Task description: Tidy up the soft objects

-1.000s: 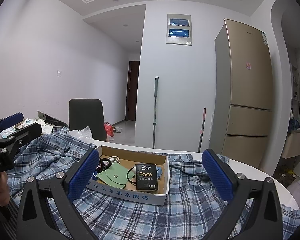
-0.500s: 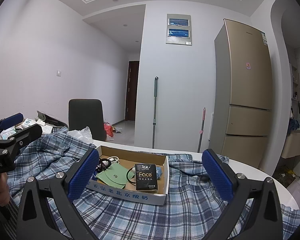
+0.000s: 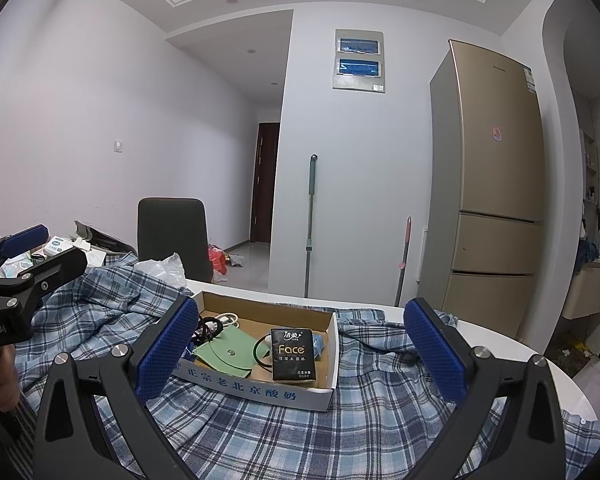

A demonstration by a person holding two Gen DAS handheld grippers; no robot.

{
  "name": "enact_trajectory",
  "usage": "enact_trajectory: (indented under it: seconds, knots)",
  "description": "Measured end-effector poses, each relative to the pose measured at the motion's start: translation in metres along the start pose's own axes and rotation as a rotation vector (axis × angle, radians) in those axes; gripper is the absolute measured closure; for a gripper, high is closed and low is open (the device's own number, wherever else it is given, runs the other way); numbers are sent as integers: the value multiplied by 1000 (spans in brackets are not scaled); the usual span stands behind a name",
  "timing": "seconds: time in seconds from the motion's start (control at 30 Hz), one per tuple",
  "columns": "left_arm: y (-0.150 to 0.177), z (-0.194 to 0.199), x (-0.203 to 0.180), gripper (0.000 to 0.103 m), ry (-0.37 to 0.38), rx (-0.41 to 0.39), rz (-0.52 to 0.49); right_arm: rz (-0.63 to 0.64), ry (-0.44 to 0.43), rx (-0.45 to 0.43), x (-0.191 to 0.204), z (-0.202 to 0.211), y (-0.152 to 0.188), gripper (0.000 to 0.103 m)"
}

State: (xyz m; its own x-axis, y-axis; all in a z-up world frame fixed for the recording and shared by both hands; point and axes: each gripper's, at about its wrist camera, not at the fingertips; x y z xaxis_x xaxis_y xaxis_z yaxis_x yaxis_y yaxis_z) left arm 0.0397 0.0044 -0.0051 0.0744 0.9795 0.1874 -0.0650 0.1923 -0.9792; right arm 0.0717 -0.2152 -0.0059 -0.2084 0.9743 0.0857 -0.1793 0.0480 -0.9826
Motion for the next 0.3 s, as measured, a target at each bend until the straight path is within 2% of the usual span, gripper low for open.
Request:
enact_trajectory:
  seconds: [0.3]
  knots:
    - [1, 0, 0, 0, 1, 1, -2, -1, -1, -1, 0, -1, 0, 0]
Point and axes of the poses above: each gripper's, at about its wrist camera, not at the fingertips, and z roughly against the way its jaws point, x to its left, y to its underside, and after that the axes turned 10 degrees about -z, right-handed
